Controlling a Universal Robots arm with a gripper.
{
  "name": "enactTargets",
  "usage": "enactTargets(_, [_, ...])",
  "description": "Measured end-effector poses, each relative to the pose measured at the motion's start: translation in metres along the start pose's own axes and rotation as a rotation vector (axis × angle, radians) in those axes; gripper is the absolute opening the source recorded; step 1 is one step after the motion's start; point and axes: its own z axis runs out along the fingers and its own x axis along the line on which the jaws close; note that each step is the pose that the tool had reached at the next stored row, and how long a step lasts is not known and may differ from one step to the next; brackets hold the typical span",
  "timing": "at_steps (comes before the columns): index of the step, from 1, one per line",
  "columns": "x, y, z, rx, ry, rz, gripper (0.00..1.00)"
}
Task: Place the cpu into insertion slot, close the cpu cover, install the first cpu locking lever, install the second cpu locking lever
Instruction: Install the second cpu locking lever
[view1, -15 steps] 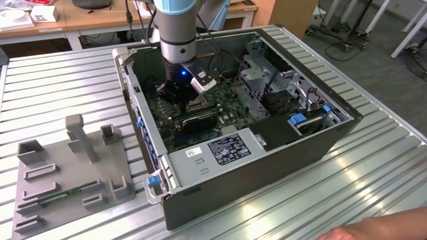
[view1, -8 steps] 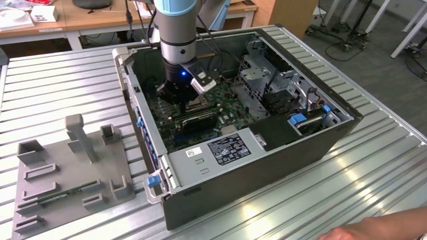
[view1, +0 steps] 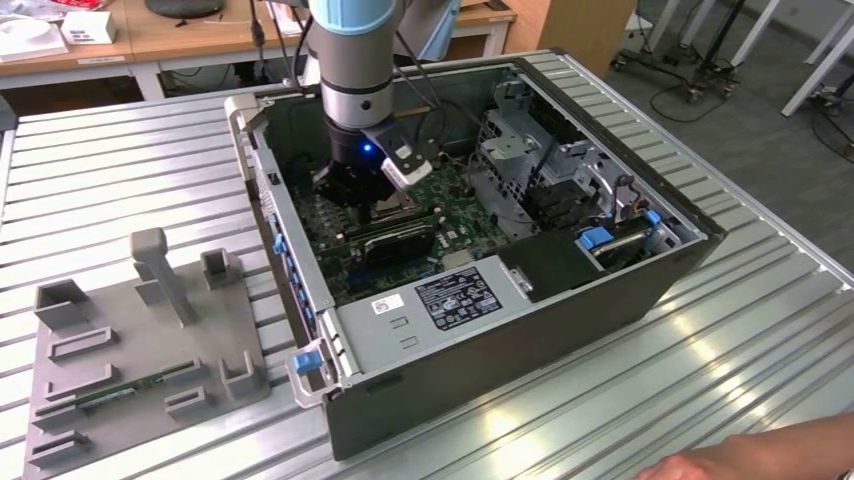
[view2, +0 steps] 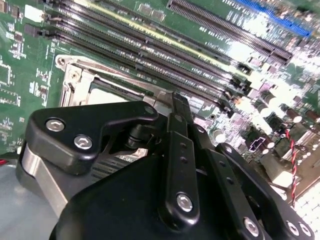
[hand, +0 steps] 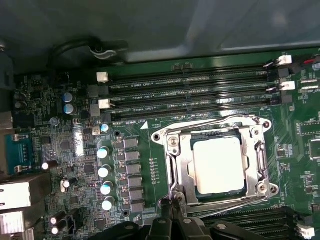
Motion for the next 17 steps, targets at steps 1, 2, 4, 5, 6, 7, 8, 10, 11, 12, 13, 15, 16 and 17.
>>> enactTargets(1, [-0.0001,-0.0001,0.0000,-0.0043,0.0003,0.000,0.10])
enactTargets(2, [0.0000,-0.0002,-0.0001,-0.0065,0.0007,0.000,0.10])
enactTargets(4, [0.0000,-0.0003,0.0000,-0.0084,0.0009,0.000,0.10])
enactTargets(5, [-0.0001,-0.0003,0.0000,-0.0085,0.0009,0.000,0.10])
enactTargets(6, [-0.0001,-0.0003,0.0000,-0.0085,0.0009,0.000,0.10])
enactTargets(7, [-0.0001,-0.0003,0.0000,-0.0085,0.0010,0.000,0.10])
enactTargets(8, [-0.0001,-0.0003,0.0000,-0.0086,0.0009,0.000,0.10])
enactTargets(10, [-0.0001,-0.0003,-0.0001,-0.0088,0.0008,0.000,0.10])
enactTargets(11, [-0.0001,-0.0003,-0.0003,-0.0089,0.0007,0.000,0.10])
enactTargets(12, [-0.0001,-0.0003,-0.0004,-0.0088,0.0008,0.000,0.10])
enactTargets(13, [-0.0001,-0.0003,-0.0004,-0.0089,0.0007,0.000,0.10])
enactTargets(15, [-0.0001,-0.0003,-0.0005,-0.0086,0.0009,0.000,0.10])
enactTargets(16, [-0.0001,-0.0003,-0.0006,-0.0086,0.0009,0.000,0.10])
enactTargets(17, [-0.0001,-0.0003,-0.0011,-0.0086,0.0009,0.000,0.10])
